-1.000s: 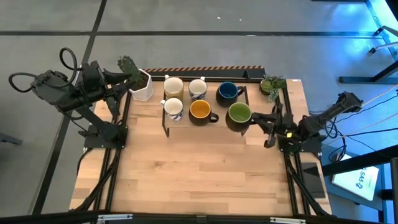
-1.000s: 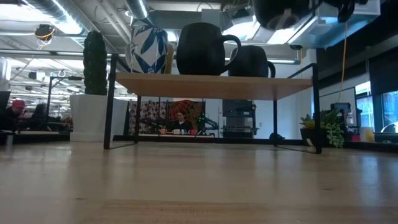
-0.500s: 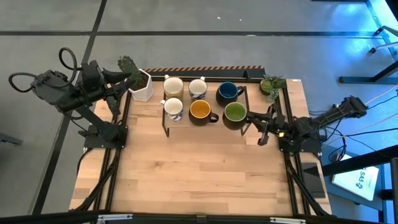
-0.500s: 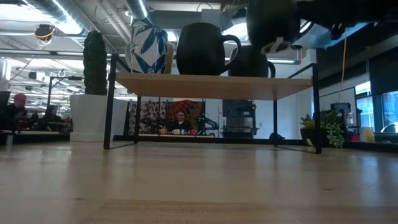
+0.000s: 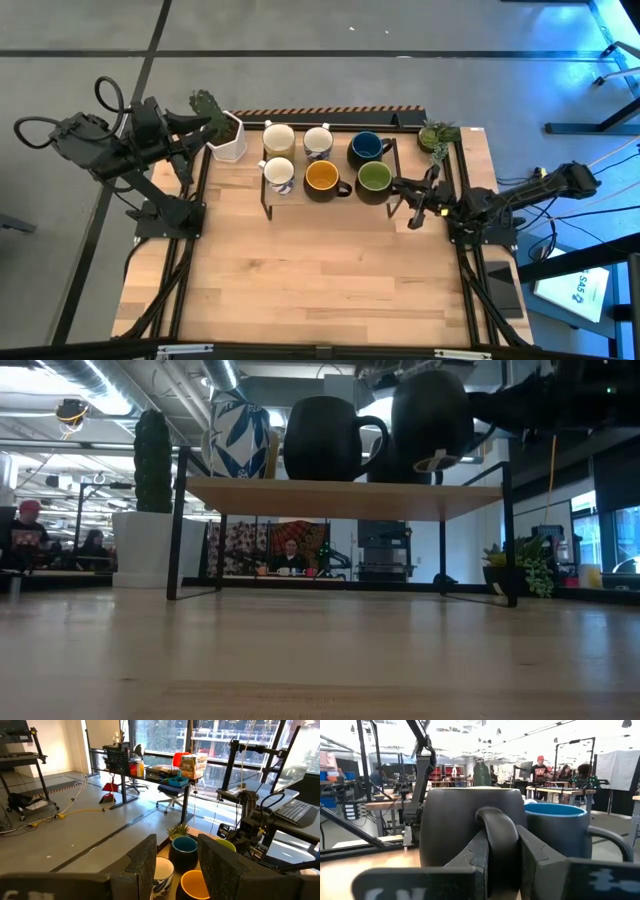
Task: Place coffee mugs
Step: Put the black and green cup on the shelf aligned with the other black and blue cup
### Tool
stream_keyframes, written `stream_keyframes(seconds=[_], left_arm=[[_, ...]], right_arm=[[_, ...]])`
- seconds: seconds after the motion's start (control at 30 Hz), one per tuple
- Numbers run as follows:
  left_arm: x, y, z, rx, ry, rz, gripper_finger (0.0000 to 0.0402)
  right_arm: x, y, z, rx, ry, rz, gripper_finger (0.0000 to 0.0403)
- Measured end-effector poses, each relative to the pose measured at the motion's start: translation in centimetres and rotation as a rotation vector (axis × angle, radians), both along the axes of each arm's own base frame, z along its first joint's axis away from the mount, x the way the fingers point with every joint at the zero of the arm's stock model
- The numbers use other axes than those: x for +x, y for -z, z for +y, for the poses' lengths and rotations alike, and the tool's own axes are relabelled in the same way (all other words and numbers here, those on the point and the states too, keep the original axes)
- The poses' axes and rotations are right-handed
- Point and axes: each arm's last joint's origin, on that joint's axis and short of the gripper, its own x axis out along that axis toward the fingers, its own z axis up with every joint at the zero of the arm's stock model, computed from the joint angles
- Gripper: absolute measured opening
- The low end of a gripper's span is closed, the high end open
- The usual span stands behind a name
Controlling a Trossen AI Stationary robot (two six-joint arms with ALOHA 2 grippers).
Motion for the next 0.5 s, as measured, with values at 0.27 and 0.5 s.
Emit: stream_keyframes(seconds=[0.27, 0.5], left_arm=[[-0.02, -0.01, 0.02, 0.001, -0.004, -0.001, 0.0137], [-0.01, 0.0, 0.02, 0.001, -0.004, -0.001, 0.0137]], right_arm=[[-0.01, 0.82, 0.04, -0.004, -0.016, 0.038, 0.0042], [0.03, 1.09, -0.06, -0.009, 0.005, 0.068, 0.0042]])
